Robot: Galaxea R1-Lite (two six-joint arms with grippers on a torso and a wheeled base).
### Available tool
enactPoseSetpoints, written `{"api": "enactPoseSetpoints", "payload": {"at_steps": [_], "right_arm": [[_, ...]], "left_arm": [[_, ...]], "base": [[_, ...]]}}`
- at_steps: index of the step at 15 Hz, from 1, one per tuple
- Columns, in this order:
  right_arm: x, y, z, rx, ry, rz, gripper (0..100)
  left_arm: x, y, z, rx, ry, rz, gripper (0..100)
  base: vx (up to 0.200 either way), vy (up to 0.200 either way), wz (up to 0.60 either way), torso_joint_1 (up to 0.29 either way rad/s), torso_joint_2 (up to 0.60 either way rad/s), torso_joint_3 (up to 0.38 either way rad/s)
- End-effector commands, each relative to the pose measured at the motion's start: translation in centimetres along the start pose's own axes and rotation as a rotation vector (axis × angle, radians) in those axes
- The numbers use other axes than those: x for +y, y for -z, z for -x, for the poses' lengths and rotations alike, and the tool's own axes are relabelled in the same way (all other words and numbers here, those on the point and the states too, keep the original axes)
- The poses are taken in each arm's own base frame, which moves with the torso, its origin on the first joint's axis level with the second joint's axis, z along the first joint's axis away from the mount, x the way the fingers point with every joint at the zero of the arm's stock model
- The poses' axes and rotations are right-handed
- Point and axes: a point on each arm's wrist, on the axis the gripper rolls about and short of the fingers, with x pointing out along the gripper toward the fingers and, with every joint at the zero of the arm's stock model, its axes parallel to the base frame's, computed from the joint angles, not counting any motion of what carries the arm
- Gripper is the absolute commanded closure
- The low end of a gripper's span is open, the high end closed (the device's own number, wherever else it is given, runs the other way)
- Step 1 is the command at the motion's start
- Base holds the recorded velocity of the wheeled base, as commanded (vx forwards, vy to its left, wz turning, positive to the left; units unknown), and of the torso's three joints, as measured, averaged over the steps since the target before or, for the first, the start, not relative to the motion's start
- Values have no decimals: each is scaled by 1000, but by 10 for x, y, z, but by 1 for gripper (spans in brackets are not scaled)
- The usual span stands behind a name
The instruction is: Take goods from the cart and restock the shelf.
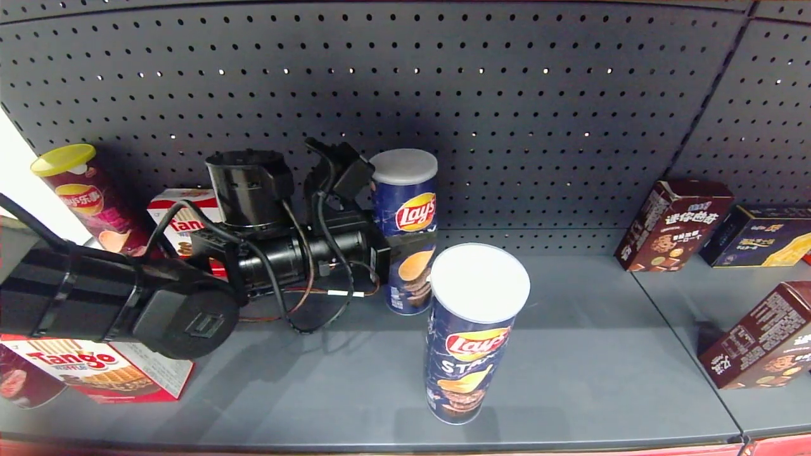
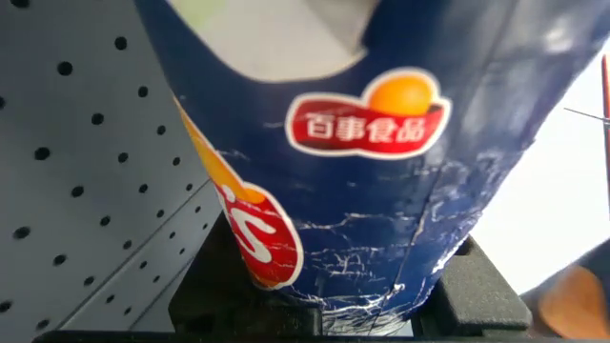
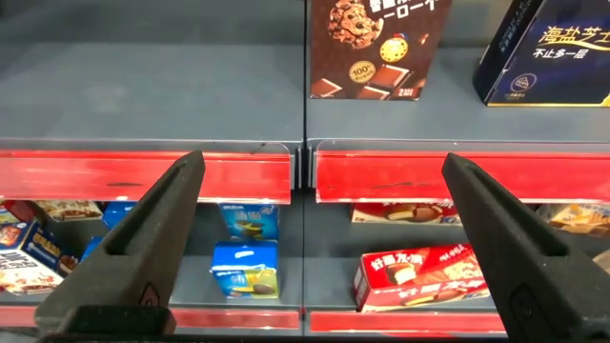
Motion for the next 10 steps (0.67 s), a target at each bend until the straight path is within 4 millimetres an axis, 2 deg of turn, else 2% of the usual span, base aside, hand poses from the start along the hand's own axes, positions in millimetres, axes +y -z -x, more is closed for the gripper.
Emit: {"api": "enactPoseSetpoints", "payload": {"at_steps": [1, 3, 10], "right_arm": [[0, 0, 0, -1, -1, 1, 0], [0, 0, 0, -1, -1, 1, 0], [0, 0, 0, -1, -1, 1, 0]], "left_arm": [[5, 8, -13, 7, 5, 5, 100], [12, 9, -25, -6, 3, -3, 100], [21, 18, -34, 4, -5, -37, 100]], "base": [[0, 0, 0, 0, 0, 0], [0, 0, 0, 0, 0, 0], [0, 0, 0, 0, 0, 0]]}}
